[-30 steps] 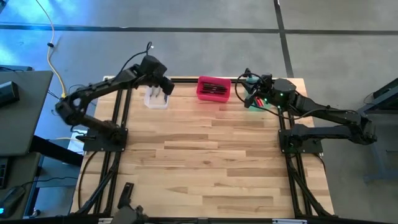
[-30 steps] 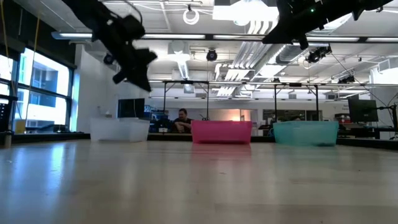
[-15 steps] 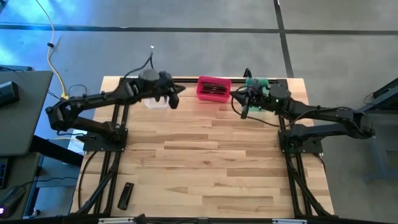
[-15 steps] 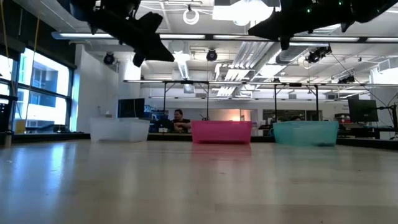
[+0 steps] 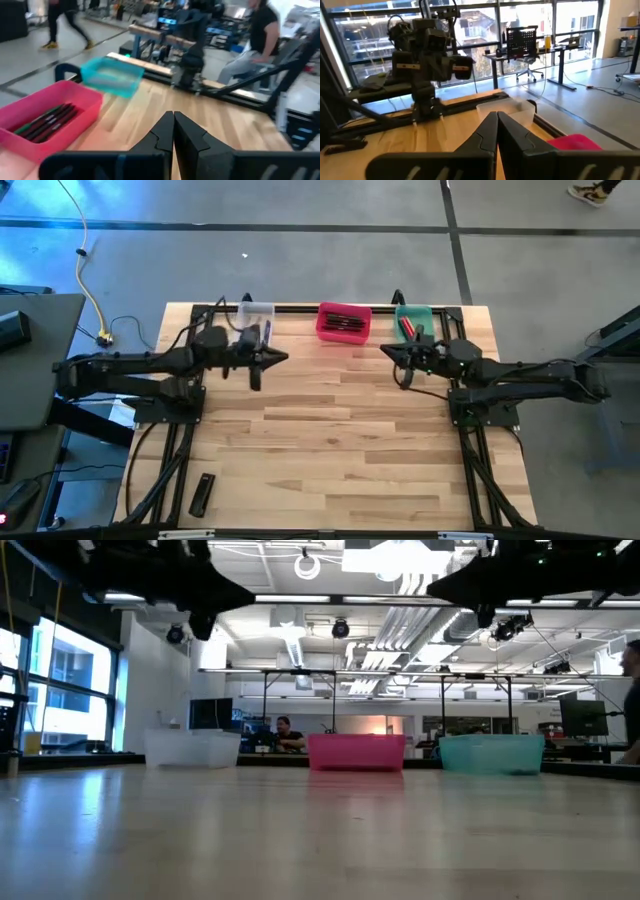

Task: Sort crayons/erasers/pens/pencils in bins
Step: Return to Home Position

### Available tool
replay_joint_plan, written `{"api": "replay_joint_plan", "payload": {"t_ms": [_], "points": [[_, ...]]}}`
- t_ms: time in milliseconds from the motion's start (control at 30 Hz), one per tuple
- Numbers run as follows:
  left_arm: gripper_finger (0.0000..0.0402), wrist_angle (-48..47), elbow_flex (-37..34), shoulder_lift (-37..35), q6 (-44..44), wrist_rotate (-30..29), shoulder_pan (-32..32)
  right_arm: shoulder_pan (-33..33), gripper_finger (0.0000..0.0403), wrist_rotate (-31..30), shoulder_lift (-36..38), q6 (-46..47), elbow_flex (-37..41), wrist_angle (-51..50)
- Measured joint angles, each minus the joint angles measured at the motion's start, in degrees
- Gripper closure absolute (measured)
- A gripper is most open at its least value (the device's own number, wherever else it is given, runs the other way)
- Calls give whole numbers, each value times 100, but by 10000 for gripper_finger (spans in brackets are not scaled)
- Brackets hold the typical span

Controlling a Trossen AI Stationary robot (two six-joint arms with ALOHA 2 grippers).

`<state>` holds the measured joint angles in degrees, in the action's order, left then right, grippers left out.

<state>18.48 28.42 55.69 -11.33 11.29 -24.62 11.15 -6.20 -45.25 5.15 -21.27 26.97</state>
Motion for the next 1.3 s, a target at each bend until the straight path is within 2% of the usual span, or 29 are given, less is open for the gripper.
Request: {"api": "replay_joint_plan", "payload": {"t_ms": [100,233,367,500,567,633,800,900,1100,1200,1300], "points": [[402,80,-320,-502,-7,-52,159,-90,403,-19,482,-67,2,-622],[402,86,-593,-1125,37,-405,378,-177,403,-97,1080,-79,4,-1562],[402,-638,-630,-1601,284,-491,547,-239,403,-201,1591,-63,4,-2208],[401,-1754,-631,-1865,-301,-807,631,-291,403,-256,2074,-64,4,-2707],[402,-1994,-631,-1934,-611,-896,668,-297,403,-255,2308,-63,4,-3006],[402,-2090,-631,-1954,-445,-946,784,-297,403,-259,2514,-65,4,-3318],[402,-1641,-631,-1977,711,-964,1296,-292,403,-290,2986,-224,4,-3861],[402,-1029,-770,-1981,982,-991,1527,-292,403,-294,3305,-255,4,-4171],[402,909,-1864,-2075,735,-1003,1698,-292,403,-408,4088,-258,133,-4631],[402,970,-2194,-2221,541,-1003,1645,-292,403,-416,4528,-233,431,-4483],[402,932,-2364,-2434,441,-1001,1553,-292,403,-419,4461,-124,597,-4378]]}}
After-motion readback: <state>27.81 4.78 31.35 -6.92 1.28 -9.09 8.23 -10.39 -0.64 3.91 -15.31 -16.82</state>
